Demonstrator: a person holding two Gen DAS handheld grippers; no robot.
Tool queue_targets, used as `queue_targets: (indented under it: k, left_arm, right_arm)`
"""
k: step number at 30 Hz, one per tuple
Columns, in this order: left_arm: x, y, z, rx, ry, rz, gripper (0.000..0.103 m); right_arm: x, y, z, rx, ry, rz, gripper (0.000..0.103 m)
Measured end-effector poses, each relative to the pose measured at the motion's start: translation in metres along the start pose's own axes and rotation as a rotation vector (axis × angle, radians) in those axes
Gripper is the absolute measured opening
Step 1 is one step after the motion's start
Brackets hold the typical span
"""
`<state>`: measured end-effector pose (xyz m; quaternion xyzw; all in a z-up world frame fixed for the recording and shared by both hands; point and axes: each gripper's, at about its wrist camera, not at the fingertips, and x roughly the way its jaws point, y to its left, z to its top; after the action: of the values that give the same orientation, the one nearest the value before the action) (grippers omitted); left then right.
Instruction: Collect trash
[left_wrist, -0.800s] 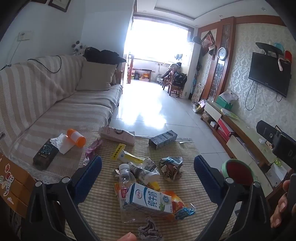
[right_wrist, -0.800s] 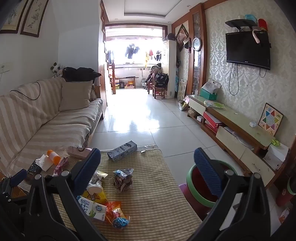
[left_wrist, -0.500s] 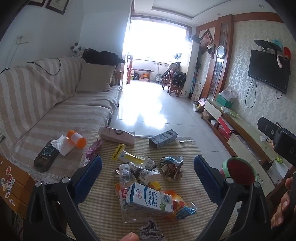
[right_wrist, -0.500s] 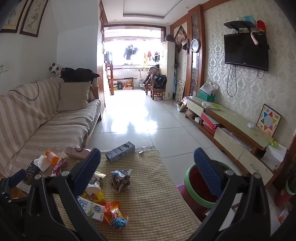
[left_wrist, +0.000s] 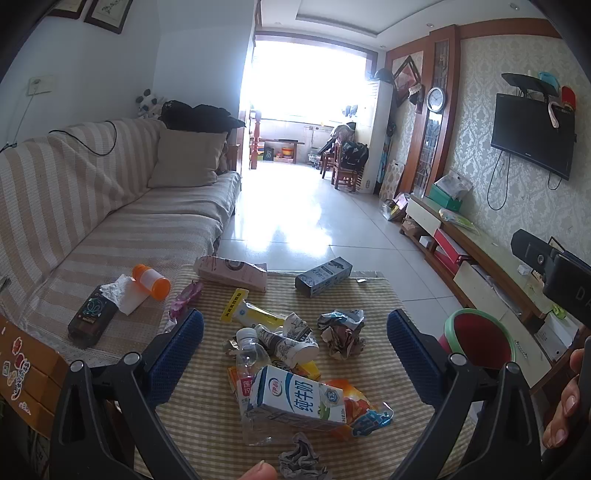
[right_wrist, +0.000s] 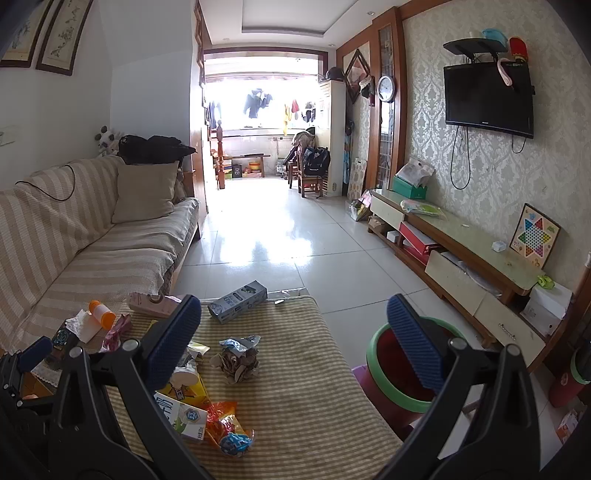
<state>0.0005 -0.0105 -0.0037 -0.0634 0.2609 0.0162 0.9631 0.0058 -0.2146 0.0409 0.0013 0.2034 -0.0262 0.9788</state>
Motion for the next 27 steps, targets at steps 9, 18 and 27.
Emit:
queue_targets:
  k: [9, 18, 27]
  left_arm:
    - [0.0001, -0.0001, 0.0006, 0.0, 0.002, -0.001, 0.095]
    - [-0.0002, 0.0001, 0.0019, -0.001, 0.003, -0.001, 0.095]
    - [0.0004, 0.0005, 0.0014, 0.0, 0.005, -0.001, 0.095]
  right_arm:
    - [0.0, -0.0002, -0.0007, 0.0, 0.001, -0.001, 0.099]
    - [0.0002, -0.0007, -0.0013, 0.0, 0.002, -0.002, 0.099]
    - [0.0012, -0.0009, -0.0031, 0.002, 0.005, -0.002, 0.099]
